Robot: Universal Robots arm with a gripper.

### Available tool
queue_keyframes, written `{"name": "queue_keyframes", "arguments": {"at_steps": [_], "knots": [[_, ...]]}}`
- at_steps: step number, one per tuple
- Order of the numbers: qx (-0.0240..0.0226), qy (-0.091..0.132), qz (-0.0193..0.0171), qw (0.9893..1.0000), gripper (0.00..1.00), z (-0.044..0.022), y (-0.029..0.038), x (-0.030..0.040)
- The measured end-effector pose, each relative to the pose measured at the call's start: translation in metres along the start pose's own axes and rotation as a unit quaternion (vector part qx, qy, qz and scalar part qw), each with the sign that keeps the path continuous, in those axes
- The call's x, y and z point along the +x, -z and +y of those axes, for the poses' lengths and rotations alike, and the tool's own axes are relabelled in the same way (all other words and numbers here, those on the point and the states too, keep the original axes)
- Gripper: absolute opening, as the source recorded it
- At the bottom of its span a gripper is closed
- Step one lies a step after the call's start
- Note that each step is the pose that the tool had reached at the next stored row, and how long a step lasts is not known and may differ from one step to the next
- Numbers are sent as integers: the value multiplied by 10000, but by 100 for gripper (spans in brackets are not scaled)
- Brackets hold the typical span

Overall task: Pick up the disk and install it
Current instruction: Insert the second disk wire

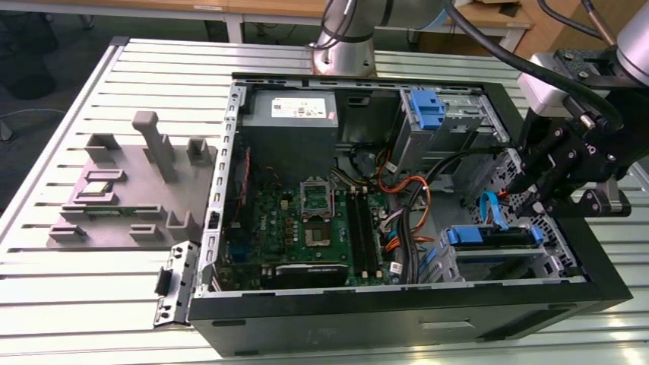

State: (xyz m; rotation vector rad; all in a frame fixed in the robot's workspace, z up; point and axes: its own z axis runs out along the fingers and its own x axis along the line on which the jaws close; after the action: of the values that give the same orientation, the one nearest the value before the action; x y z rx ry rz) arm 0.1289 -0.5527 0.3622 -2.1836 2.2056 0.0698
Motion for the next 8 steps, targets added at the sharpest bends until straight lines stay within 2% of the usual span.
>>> {"name": "queue_keyframes", "arguments": {"at_steps": [4, 8], "knots": [[0, 0, 0, 10000, 37, -11, -2, -13], [0, 0, 1, 10000, 37, -50, -3, -21]]}}
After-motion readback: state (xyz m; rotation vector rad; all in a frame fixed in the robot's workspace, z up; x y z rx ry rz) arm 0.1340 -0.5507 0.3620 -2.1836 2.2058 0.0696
